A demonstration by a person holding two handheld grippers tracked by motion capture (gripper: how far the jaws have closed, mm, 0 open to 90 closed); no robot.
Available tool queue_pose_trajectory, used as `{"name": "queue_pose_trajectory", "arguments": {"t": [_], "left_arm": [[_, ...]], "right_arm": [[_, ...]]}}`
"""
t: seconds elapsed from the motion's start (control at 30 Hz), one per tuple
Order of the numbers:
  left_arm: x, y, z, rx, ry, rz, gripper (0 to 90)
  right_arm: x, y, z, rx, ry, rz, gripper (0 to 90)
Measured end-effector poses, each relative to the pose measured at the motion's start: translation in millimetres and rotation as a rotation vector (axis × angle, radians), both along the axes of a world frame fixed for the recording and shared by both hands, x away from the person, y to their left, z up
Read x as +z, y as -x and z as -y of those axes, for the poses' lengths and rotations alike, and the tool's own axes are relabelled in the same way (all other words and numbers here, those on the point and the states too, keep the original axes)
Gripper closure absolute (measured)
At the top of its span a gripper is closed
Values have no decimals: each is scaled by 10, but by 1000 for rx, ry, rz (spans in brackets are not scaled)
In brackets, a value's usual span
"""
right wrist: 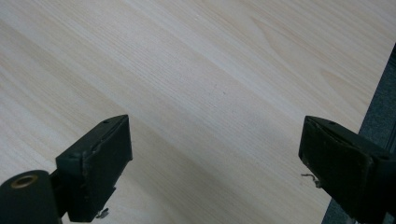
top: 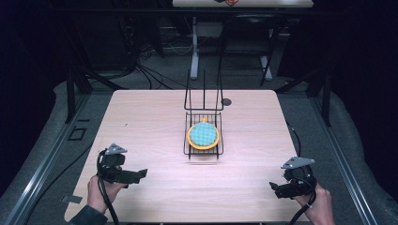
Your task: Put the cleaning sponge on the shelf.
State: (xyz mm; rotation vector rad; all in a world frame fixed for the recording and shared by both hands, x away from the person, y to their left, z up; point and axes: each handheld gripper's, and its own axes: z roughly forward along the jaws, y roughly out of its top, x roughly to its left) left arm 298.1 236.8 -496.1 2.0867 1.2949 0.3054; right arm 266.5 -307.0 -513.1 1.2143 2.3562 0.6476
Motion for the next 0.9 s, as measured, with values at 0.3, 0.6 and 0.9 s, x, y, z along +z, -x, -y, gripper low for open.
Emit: {"name": "queue_pose_trajectory", "arguments": {"t": [0.3,0.6,0.9], "left_arm": [[-225,92,-102,32,-27,-23,1],[-358,90,-156,41,-30,-41,0],[-392,61,-189,37,-50,-41,0]], "right_arm": [[-33,-15,12,-6,1,-12,89],[-64,-38,12,-5,3,-32,89],[-65,-37,41,-12,-3,-29,90]]}}
